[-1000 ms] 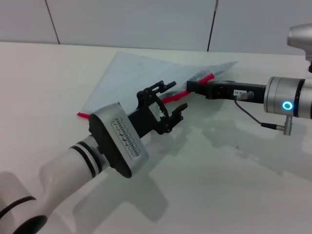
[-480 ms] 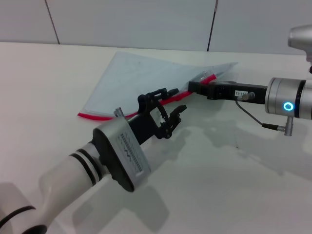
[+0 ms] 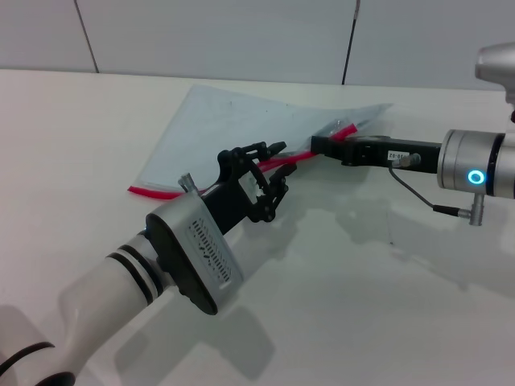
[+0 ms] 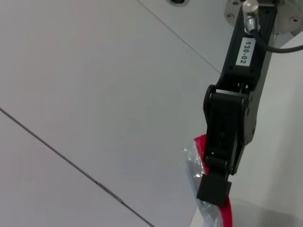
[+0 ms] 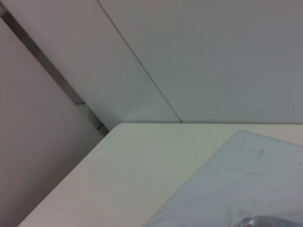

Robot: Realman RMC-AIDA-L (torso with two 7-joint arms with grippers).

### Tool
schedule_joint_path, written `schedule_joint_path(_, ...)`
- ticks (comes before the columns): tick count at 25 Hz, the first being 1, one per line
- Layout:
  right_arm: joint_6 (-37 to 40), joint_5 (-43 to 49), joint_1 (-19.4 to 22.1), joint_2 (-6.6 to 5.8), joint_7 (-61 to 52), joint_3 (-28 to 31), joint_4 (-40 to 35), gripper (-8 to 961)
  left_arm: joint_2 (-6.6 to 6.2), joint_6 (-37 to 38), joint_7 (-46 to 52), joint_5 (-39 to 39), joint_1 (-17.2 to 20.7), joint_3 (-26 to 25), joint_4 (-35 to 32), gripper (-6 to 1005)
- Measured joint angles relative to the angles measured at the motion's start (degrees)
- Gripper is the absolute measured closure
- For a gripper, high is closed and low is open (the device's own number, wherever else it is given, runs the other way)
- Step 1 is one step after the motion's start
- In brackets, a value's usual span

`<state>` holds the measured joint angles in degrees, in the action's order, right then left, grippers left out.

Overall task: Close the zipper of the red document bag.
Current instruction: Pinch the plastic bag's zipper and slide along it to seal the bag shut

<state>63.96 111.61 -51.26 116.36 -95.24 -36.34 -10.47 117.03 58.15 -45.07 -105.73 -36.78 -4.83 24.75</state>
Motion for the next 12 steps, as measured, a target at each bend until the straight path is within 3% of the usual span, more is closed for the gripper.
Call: schedule_joint_path(12, 0.3, 0.02, -0.32, 0.0, 0.32, -0.04, 0.45, 933, -0.13, -0.25, -1.05, -0.39, -0.41, 0.5, -0.1, 696)
